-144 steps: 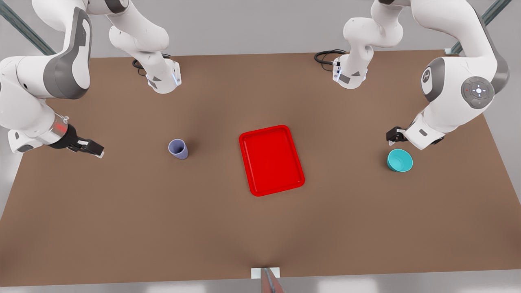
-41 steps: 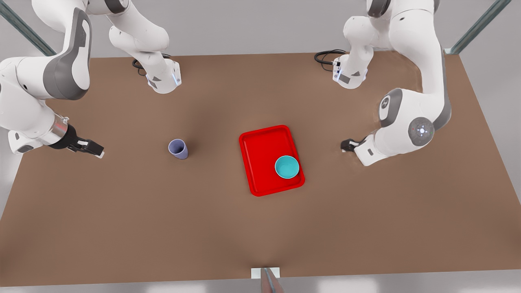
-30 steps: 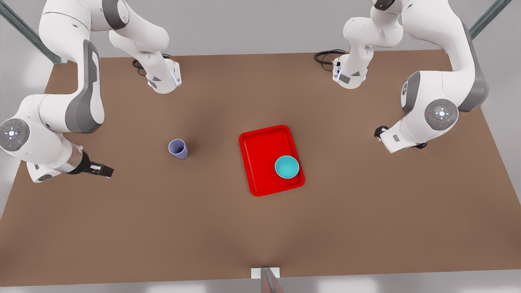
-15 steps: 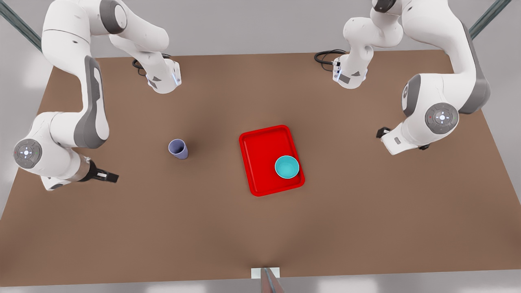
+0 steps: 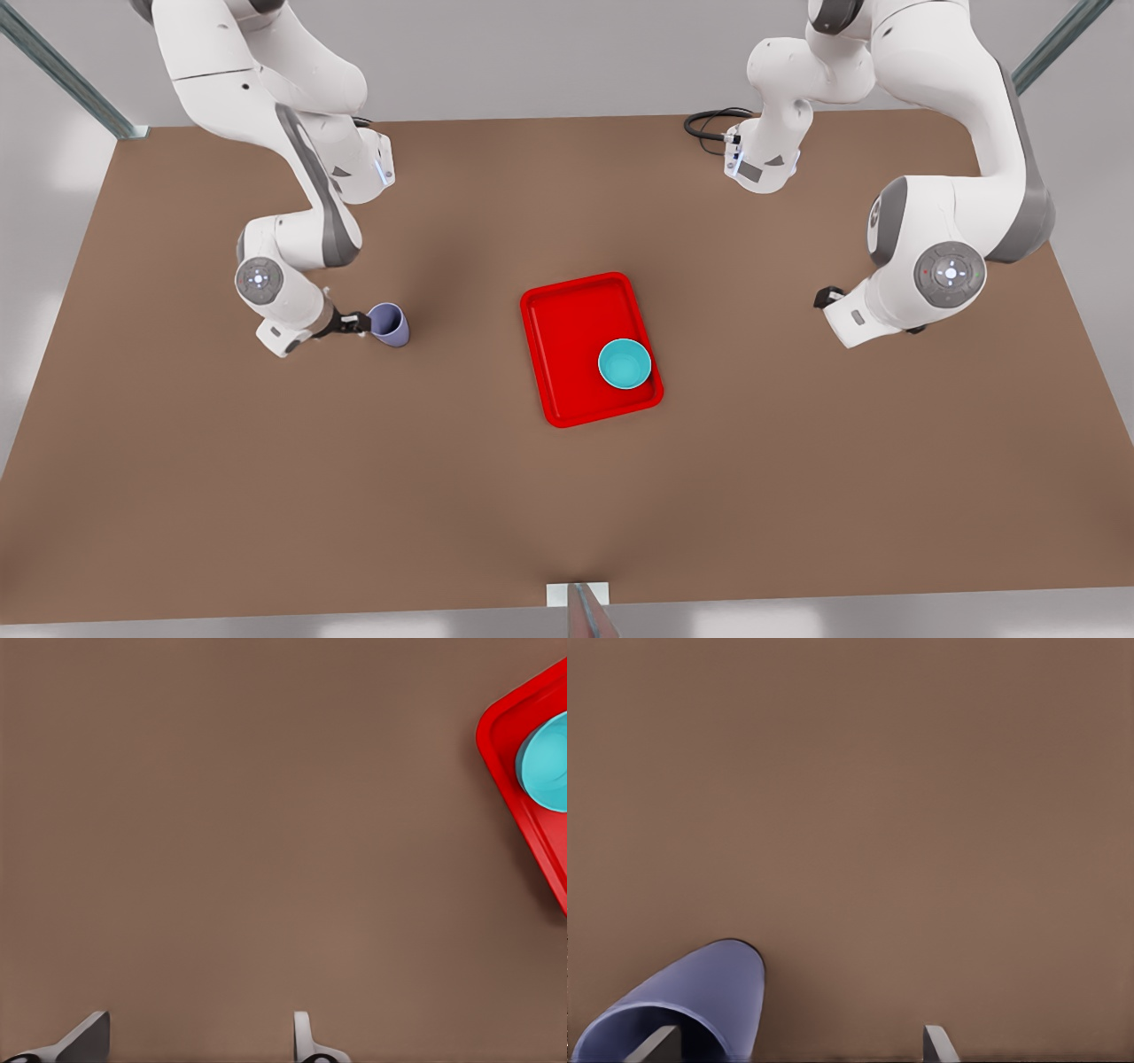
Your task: Place the bowl on the tray with the left arm and the cup on the tray with the right arm
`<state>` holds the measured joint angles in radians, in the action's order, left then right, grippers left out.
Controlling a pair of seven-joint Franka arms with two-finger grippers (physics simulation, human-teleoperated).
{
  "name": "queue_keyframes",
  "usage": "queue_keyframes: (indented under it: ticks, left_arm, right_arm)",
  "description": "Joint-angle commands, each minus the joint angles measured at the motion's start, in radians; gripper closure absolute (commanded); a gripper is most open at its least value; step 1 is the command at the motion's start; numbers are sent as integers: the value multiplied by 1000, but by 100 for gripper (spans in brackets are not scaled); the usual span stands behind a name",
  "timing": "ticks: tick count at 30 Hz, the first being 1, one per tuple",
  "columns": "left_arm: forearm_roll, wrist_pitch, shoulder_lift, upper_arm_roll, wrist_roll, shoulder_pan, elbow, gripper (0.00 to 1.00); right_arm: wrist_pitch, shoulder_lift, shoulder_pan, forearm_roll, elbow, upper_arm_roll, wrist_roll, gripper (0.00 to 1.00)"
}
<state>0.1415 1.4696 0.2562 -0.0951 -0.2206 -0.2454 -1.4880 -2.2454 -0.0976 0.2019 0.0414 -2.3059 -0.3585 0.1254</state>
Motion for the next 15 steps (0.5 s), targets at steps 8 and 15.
queue_keyframes:
  ticks: [8, 15]
  left_arm:
    - [3, 2, 14, 1, 0, 0, 0, 0]
    - [1, 2, 14, 3, 4, 0, 0, 0]
  right_arm:
    - [83, 7, -10, -3, 3, 0, 8, 0]
    - [78, -22, -10, -104, 2, 6, 7, 0]
